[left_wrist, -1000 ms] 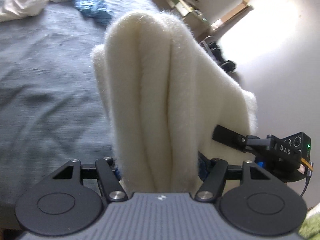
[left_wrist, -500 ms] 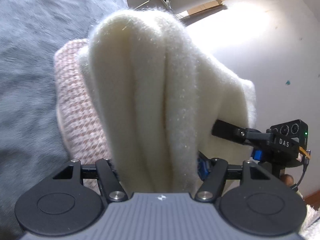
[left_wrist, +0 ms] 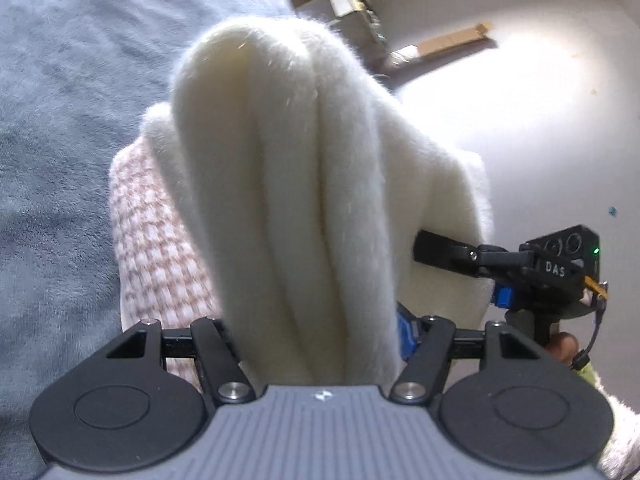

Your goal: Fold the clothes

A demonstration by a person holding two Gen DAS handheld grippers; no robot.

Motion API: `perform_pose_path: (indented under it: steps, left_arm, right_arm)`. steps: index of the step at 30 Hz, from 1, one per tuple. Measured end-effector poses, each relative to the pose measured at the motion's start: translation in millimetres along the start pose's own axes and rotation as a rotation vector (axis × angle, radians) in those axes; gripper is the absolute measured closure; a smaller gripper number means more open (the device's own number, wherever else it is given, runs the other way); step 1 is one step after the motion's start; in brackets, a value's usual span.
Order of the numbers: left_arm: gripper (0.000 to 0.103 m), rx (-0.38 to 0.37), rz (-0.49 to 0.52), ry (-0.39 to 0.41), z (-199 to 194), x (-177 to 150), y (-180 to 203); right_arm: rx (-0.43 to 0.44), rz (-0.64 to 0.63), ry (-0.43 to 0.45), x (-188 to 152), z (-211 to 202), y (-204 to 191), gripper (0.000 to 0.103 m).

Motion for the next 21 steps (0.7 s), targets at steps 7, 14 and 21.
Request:
perform_pose_path:
  steps: [7,14,21]
  left_arm:
    - [0.039,0.093,-0.096,0.024,10,8,-4]
    - [0.038,0.129,-0.117,0.053,16,21,-19]
    - [0.038,0.132,-0.108,0.051,18,25,-24]
  right_arm:
    - [0.085,0.121,-0.072,21,22,40,0.056]
    - [0.188,0.114,-0.090,40,35,43,0.056]
    - [0.177,0.062,-0.149,47,44,41,0.055]
Point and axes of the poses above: each gripper's, at about its wrist camera, not at the fingertips, and z roughly the way its jaws point, y to its right, x to its top, the point moved 7 cm from there along z, roughly the way its jaws point, and after that the axes turned 8 degrees about z, right-handed, at the moved point
